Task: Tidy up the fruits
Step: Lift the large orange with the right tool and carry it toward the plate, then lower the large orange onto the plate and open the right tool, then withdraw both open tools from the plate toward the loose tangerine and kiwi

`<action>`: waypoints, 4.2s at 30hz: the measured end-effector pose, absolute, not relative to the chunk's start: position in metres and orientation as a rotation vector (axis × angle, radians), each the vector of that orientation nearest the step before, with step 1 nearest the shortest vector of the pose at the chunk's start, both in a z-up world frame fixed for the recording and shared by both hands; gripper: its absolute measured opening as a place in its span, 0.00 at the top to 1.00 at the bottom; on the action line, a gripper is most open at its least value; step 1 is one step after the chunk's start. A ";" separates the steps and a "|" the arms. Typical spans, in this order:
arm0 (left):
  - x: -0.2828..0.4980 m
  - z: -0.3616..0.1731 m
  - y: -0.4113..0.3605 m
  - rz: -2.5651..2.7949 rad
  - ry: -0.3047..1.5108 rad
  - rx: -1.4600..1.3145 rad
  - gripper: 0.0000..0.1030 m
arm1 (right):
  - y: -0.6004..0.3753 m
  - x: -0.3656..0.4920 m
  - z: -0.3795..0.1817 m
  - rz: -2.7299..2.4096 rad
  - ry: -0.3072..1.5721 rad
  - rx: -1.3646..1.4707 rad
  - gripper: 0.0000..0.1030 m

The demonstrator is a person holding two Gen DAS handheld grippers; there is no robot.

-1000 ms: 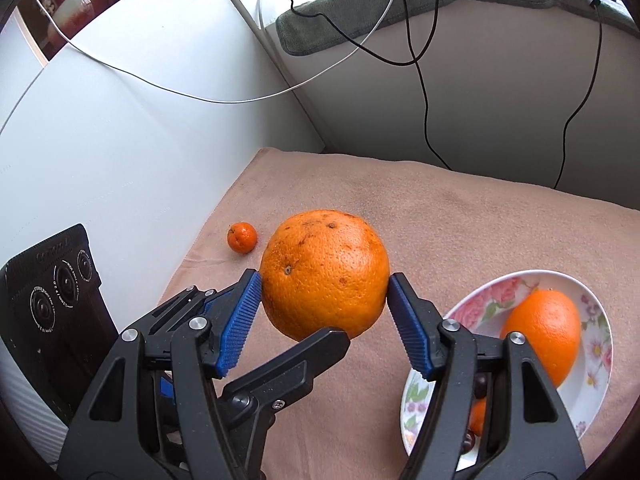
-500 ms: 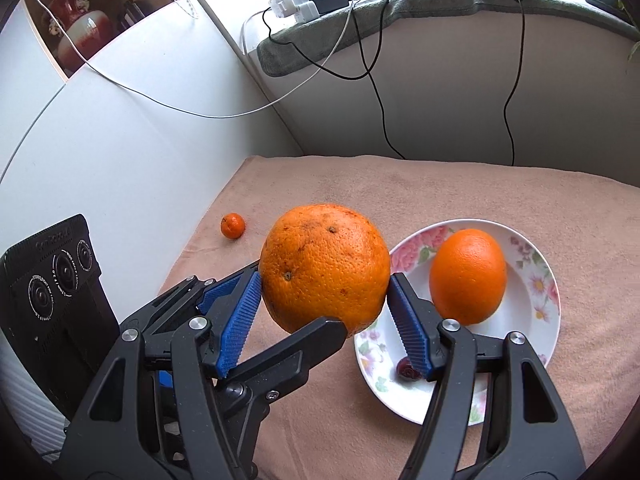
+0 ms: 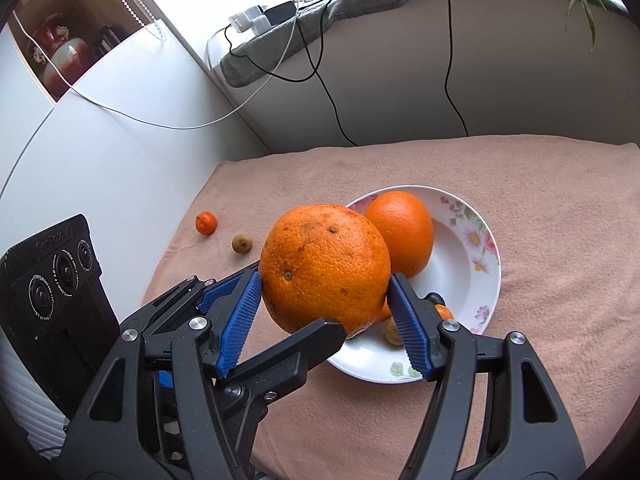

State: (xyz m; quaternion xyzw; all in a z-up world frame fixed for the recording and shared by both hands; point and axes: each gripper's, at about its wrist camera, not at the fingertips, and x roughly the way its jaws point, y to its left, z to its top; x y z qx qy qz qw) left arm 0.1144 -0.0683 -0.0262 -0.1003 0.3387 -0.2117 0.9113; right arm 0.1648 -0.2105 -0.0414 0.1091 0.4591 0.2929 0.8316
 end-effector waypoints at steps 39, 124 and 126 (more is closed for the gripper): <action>0.152 -0.037 -0.150 -0.514 0.761 -0.055 0.33 | -0.287 0.204 -0.071 0.520 0.990 0.370 0.34; 0.098 -0.059 0.147 0.063 0.711 -0.260 0.26 | -0.044 0.159 -0.052 0.754 0.818 -0.031 0.21; 0.100 -0.064 0.157 0.082 0.720 -0.270 0.26 | -0.034 0.158 -0.056 0.764 0.824 -0.050 0.23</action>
